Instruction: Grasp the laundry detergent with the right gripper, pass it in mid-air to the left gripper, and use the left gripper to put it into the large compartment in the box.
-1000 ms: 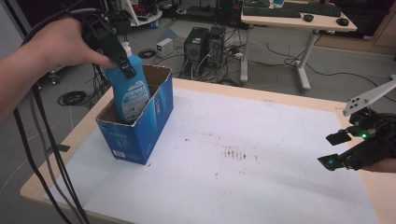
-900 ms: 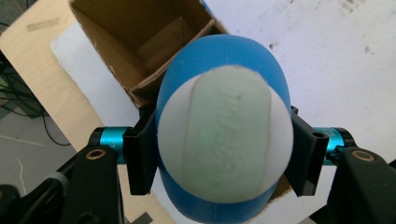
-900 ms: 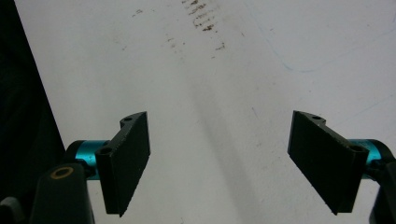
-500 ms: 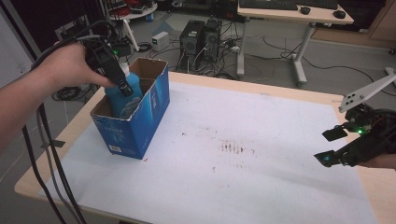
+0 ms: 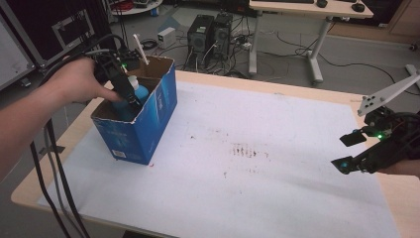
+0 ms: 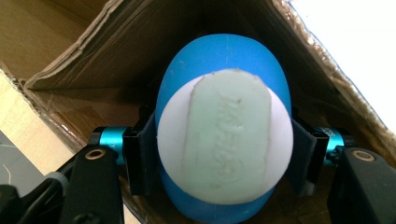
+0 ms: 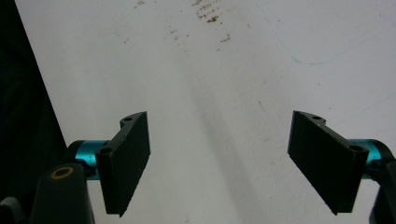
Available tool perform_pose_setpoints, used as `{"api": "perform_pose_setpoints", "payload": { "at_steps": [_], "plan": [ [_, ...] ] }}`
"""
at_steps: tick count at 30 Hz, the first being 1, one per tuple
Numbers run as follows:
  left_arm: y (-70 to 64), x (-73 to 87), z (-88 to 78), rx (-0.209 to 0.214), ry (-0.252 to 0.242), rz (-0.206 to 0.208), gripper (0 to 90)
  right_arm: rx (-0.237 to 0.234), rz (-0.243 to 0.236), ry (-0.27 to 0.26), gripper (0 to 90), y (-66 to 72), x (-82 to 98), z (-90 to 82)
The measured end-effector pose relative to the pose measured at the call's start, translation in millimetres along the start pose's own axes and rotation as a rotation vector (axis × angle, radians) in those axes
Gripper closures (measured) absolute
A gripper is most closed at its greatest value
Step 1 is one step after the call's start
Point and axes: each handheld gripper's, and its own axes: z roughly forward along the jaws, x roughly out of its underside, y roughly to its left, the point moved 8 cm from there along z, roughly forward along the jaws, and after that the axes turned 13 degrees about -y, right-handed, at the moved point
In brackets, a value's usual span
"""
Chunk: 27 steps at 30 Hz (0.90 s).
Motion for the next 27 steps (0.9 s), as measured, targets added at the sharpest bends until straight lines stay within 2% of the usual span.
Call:
{"api": "perform_pose_setpoints", "payload": {
  "at_steps": [18,27],
  "plan": [
    [-2.9,1.3,-0.2,0.031,0.004,-0.018,37.2,0.001,0.005,0.005,20.7,1.1,-1.1,3.0],
    [-3.3,1.3,-0.5,0.033,0.006,-0.019,37.2,0.0,0.012,-0.004,20.7,1.0,0.4,1.7]
  ]
}}
